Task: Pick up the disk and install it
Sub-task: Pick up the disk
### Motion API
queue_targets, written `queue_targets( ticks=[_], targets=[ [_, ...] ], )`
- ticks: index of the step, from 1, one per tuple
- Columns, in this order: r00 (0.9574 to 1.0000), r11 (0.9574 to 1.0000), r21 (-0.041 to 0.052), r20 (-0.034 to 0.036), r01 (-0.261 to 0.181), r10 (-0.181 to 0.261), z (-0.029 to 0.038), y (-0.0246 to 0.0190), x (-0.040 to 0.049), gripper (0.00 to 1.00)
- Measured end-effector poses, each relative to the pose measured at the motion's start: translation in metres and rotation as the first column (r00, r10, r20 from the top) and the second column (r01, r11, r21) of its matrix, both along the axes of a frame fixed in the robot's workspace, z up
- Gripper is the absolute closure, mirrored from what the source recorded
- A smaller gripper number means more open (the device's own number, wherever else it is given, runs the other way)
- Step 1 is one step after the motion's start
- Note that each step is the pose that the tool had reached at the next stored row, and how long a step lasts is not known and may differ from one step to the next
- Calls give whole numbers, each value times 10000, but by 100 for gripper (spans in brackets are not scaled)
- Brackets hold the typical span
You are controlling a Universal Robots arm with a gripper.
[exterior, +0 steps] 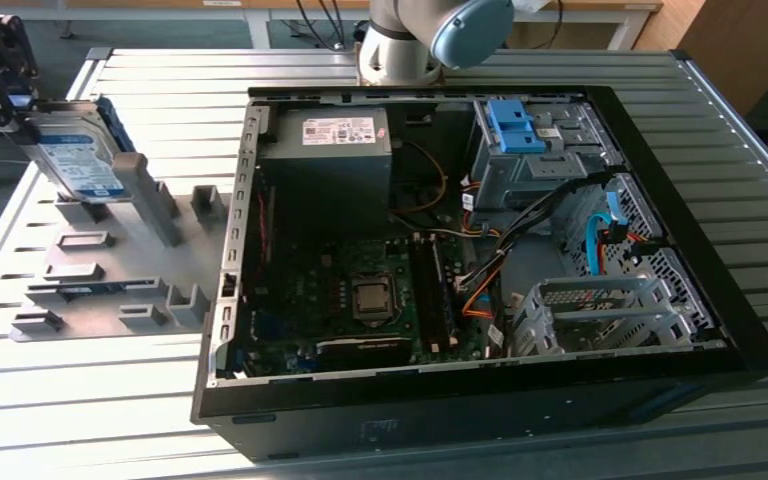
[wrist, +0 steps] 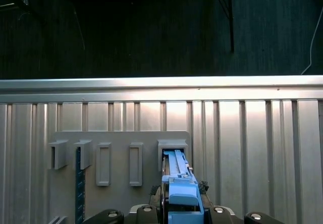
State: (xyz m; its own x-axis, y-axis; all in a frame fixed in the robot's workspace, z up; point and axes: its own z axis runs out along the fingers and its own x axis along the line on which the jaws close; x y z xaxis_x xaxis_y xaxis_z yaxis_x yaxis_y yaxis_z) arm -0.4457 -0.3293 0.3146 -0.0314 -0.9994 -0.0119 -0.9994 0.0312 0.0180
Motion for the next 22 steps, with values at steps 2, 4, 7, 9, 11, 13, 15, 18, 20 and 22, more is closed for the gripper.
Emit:
queue_targets(
  ticks=[2,4,7,9,11,13,15,18,20,22],
  targets=[
    [10000,10000,1,2,0,0,5,0,0,64],
    [10000,10000,2,3,0,0,8,0,0,64],
    [10000,10000,1,1,0,0,14,0,0,64],
    [10000,10000,0,0,0,0,18,0,0,64],
    [10000,10000,1,1,0,0,25,0,0,64],
    [10000,10000,0,1,0,0,28,0,0,64],
    [10000,10000,0,0,0,0,31,0,0,64],
    [10000,10000,-1,-3,0,0,47,0,0,64],
    [10000,10000,0,0,0,0,58,0,0,64],
    [10000,10000,2,2,0,0,66,0,0,64]
  ],
)
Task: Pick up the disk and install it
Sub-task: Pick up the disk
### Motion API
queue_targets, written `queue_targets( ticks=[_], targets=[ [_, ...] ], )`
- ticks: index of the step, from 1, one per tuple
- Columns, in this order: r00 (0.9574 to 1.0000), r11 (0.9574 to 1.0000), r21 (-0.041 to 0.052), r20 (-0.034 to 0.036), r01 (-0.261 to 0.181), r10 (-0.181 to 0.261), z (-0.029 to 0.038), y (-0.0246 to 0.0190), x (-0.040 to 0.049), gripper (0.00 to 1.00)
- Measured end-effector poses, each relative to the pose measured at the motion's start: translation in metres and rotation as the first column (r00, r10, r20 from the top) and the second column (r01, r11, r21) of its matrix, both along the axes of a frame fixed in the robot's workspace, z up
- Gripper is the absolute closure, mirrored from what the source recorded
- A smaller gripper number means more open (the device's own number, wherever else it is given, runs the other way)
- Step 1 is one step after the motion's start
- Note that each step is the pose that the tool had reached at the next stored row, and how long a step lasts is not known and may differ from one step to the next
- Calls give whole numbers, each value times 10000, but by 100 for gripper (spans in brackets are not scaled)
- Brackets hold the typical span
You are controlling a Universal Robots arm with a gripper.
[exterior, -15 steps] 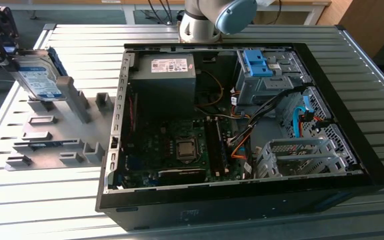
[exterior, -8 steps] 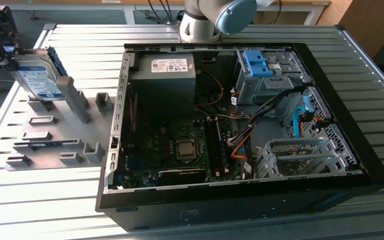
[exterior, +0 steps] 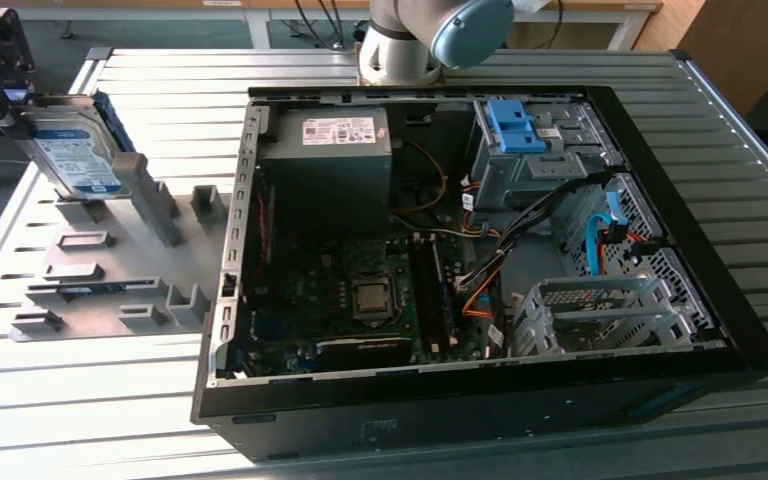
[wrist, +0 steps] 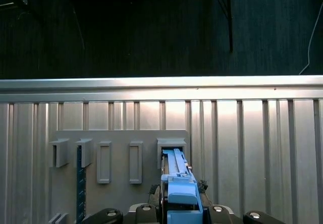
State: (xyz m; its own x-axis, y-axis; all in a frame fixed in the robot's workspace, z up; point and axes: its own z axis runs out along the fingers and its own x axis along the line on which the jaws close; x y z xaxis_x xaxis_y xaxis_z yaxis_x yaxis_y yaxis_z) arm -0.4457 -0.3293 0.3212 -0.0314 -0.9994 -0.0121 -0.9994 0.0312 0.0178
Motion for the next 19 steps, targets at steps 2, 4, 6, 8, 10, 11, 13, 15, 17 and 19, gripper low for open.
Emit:
queue_targets(
  ticks=[2,4,6,8,10,11,13,15,17,19],
  targets=[
    [10000,10000,0,1,0,0,6,0,0,64],
    [10000,10000,-1,0,0,0,10,0,0,64],
    [10000,10000,-1,-1,0,0,32,0,0,64],
    [10000,10000,-1,-1,0,0,35,0,0,64],
    [10000,10000,-2,-2,0,0,41,0,0,64],
    [10000,10000,-2,-2,0,0,45,0,0,64],
    [10000,10000,-2,-2,0,0,53,0,0,64],
    [10000,10000,-1,-1,-1,1,63,0,0,64],
    [10000,10000,-2,-3,0,0,76,0,0,64],
    [10000,10000,-1,-1,-1,1,89,0,0,64]
  ],
)
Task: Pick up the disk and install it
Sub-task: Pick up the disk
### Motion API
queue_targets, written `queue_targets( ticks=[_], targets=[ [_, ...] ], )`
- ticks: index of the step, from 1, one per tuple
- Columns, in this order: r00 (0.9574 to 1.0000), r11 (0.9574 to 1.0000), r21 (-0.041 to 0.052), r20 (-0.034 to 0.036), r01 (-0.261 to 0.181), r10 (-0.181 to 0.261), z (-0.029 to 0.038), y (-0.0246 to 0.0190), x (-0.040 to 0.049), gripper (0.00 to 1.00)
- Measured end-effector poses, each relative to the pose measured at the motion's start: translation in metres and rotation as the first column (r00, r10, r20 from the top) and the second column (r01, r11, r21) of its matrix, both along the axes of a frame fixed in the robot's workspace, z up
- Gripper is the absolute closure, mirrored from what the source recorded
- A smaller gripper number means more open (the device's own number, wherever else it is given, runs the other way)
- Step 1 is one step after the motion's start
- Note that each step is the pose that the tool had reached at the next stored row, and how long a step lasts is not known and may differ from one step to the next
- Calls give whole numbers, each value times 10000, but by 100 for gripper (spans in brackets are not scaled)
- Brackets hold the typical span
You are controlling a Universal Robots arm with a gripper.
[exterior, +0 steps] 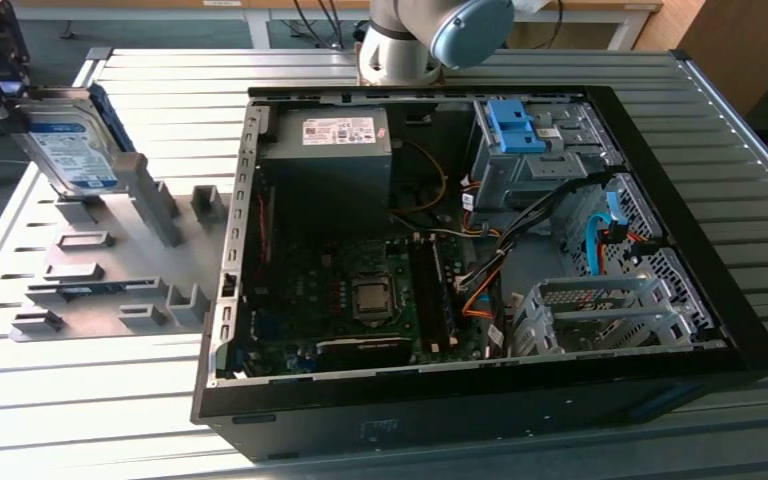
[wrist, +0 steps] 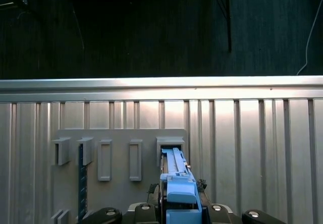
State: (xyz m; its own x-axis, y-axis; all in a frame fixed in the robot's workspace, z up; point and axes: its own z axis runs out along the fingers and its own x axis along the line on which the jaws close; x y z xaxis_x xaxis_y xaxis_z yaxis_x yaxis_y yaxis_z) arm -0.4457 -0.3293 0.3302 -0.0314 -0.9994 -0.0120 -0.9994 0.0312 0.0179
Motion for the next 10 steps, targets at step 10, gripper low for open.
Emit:
queue_targets(
  ticks=[10],
  targets=[
    [10000,10000,0,1,0,0,71,0,0,64]
  ],
)
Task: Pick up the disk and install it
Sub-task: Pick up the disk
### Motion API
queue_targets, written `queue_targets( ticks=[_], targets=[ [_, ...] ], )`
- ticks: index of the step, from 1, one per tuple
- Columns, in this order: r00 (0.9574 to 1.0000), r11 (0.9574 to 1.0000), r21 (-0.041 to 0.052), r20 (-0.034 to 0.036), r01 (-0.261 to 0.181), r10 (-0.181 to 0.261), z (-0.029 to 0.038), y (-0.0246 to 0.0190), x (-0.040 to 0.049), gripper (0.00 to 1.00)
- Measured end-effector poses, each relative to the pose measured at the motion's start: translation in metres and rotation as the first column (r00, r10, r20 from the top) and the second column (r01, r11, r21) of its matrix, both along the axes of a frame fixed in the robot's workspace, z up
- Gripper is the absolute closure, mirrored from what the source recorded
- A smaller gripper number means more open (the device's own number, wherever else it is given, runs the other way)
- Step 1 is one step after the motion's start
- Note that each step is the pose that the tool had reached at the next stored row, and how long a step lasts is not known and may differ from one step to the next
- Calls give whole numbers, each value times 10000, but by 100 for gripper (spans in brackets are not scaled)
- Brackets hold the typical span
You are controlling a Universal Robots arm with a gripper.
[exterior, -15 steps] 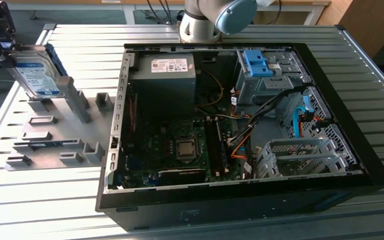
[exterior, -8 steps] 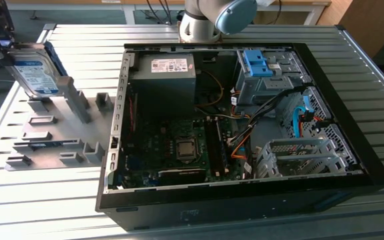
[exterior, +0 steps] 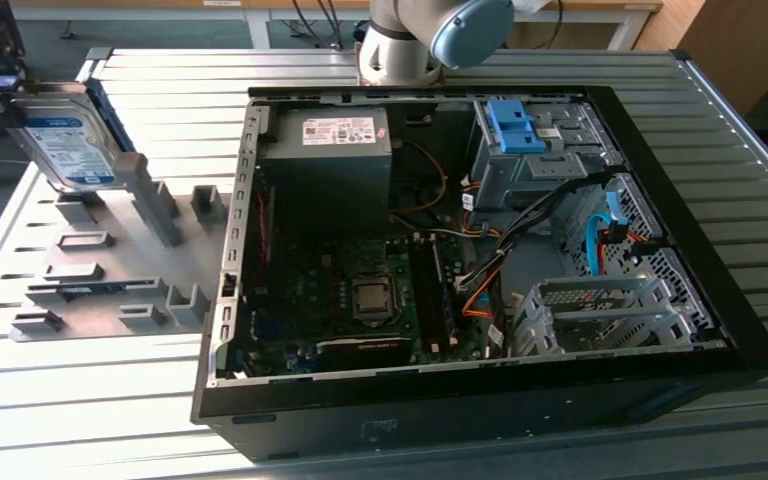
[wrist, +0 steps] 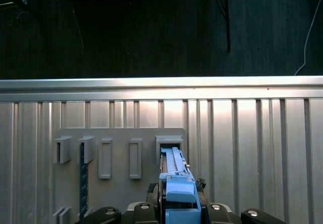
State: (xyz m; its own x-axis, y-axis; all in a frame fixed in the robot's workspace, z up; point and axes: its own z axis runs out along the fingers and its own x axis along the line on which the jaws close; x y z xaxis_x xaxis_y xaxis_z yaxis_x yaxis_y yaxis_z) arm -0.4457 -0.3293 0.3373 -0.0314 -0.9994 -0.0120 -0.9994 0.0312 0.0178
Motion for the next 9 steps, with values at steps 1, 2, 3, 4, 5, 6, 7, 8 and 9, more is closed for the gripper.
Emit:
queue_targets(
  ticks=[1,2,3,4,5,6,7,8,9],
  targets=[
    [10000,10000,0,0,0,0,6,0,0,64],
    [10000,10000,0,-1,0,0,12,0,0,64],
    [10000,10000,0,0,0,0,18,0,0,64],
    [10000,10000,0,0,0,0,23,0,0,64],
    [10000,10000,0,1,0,0,28,0,0,64],
    [10000,10000,0,-1,1,-1,35,0,0,64],
    [10000,10000,0,0,0,0,39,0,0,64],
    [10000,10000,0,1,0,0,43,0,0,64],
    [10000,10000,0,0,0,0,48,0,0,64]
  ],
)
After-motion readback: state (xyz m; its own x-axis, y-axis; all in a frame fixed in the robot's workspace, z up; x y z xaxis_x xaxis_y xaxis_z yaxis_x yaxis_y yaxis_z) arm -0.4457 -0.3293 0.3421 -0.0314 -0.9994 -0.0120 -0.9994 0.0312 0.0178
